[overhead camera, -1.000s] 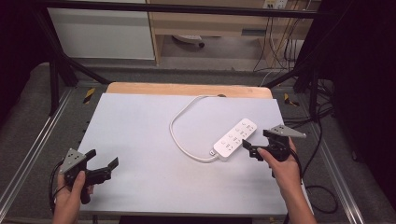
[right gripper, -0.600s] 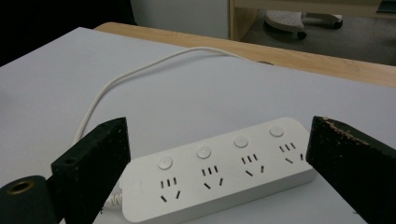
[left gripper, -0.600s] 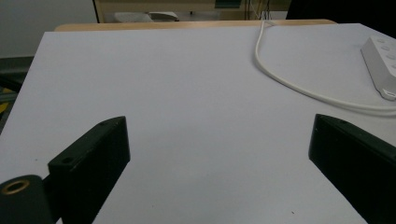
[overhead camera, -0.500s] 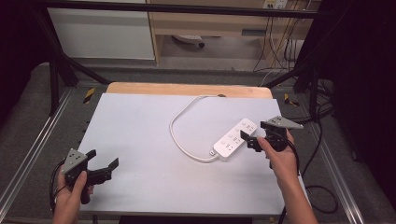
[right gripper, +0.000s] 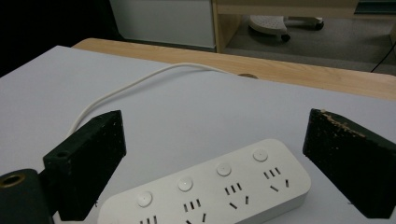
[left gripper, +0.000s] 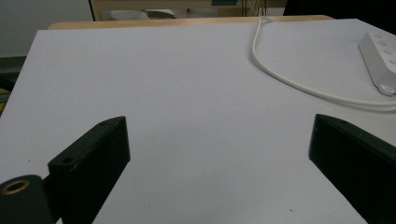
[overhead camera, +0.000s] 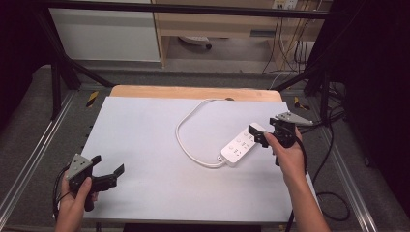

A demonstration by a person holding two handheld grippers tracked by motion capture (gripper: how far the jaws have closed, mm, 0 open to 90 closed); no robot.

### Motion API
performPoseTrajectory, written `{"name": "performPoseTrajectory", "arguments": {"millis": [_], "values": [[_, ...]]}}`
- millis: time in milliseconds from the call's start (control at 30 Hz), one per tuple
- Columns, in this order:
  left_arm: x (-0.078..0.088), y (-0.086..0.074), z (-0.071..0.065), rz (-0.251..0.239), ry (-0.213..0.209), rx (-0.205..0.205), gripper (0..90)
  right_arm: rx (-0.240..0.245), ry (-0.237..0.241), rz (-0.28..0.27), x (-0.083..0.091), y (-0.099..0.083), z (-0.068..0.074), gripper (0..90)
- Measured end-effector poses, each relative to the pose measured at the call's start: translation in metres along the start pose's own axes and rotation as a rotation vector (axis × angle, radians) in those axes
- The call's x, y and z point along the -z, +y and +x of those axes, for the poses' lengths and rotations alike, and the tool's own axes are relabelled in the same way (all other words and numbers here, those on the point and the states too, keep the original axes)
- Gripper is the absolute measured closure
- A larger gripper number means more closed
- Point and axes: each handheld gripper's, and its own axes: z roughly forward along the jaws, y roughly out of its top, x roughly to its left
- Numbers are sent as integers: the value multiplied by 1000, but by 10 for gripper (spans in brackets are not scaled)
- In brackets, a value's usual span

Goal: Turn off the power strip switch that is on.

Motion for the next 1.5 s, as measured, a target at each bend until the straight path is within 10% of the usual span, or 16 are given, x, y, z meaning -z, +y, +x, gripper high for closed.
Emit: {"name": "performPoseTrajectory", "arguments": {"millis": [467, 1000, 1500], "values": [[-1, -1, 0, 10, -1, -11, 52, 5, -55, -2, -14, -1, -8, 167], [-2, -1, -1, 19, -14, -17, 52, 32, -24, -8, -27, -5, -2, 604], [-3, -2, -2, 24, -14, -24, 52, 55, -20, 0, -36, -8, 2, 753]]}}
